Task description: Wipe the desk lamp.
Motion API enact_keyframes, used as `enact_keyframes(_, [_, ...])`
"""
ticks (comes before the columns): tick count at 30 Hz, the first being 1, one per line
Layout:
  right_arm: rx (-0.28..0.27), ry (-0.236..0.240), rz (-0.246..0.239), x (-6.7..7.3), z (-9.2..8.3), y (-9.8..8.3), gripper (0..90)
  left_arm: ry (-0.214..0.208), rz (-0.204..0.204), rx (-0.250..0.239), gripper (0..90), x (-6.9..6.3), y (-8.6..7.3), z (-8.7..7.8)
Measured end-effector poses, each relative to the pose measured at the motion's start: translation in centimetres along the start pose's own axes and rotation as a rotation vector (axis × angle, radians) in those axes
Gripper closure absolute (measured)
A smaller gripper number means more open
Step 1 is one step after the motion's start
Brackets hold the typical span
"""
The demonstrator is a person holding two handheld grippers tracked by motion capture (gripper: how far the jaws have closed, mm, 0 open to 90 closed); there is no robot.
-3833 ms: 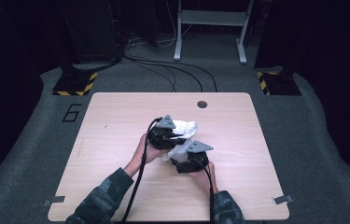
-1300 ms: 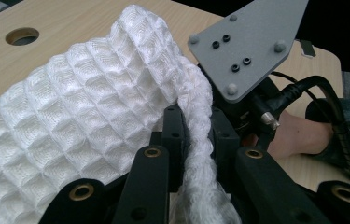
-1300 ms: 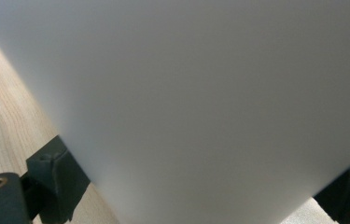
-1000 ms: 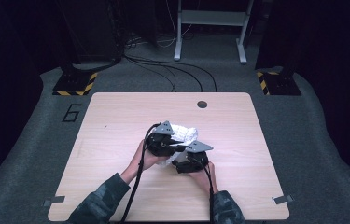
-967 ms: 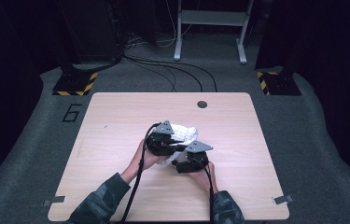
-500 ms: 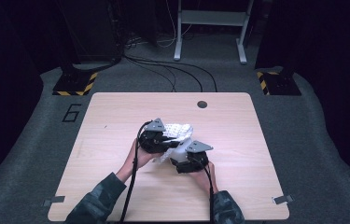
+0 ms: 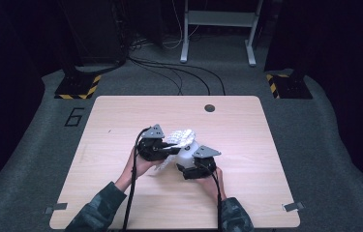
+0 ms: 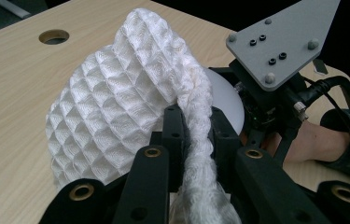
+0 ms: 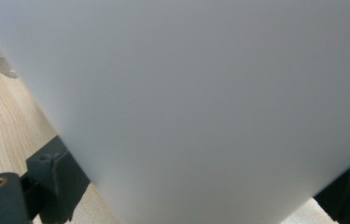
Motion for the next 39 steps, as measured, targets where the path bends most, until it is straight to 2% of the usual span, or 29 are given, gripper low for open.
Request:
enact_keyframes(3, [0.001, 0.0, 0.001, 0.0, 0.0, 0.0, 6.9, 0.009, 0.003, 0.008, 80.2, 0.2, -0.6, -0.3])
enact_keyframes(16, [0.001, 0.0, 0.001, 0.0, 0.0, 0.0, 6.9, -0.01, -0.024, 0.006, 80.2, 0.3, -2.3, -0.7])
enact_keyframes(19, [0.002, 0.0, 0.002, 0.0, 0.0, 0.0, 6.9, -0.019, -0.026, 0.025, 80.2, 0.3, -2.7, -0.7])
enact_keyframes(22, [0.002, 0.0, 0.001, 0.0, 0.0, 0.0, 6.9, -0.018, -0.032, 0.042, 80.2, 0.4, -3.4, -0.4])
enact_keyframes(25, [0.002, 0.0, 0.001, 0.0, 0.0, 0.0, 6.9, -0.036, -0.037, 0.073, 80.2, 0.4, -4.3, 0.3])
enact_keyframes(29, [0.004, 0.0, 0.009, 0.1, 0.0, 0.0, 6.9, -0.052, -0.044, 0.091, 80.2, 0.7, -5.2, 1.2])
enact_keyframes(31, [0.004, -0.001, 0.009, 0.1, 0.0, 0.0, 6.9, -0.061, -0.065, 0.095, 80.2, 0.8, -5.6, 1.5])
enact_keyframes(32, [0.003, -0.003, 0.009, 0.1, 0.0, 0.0, 6.9, -0.066, -0.056, 0.109, 80.2, 1.0, -5.8, 1.7])
enact_keyframes(36, [0.004, -0.003, 0.01, 0.1, 0.0, -0.1, 7.0, -0.071, -0.078, 0.13, 80.2, 1.3, -6.5, 2.3])
enact_keyframes(39, [0.004, -0.006, 0.006, 0.1, 0.1, 0.0, 6.9, -0.074, -0.079, 0.16, 80.2, 1.5, -7.1, 2.8])
Point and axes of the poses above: each handheld gripper's, and its own axes: z roughly forward along the jaws, y roughly out of its top, x roughly to its left, the point moved 8 cm from there along z, roughly forward along the jaws, and after that the axes turned 7 degrees about z, right-handed, at the moved point
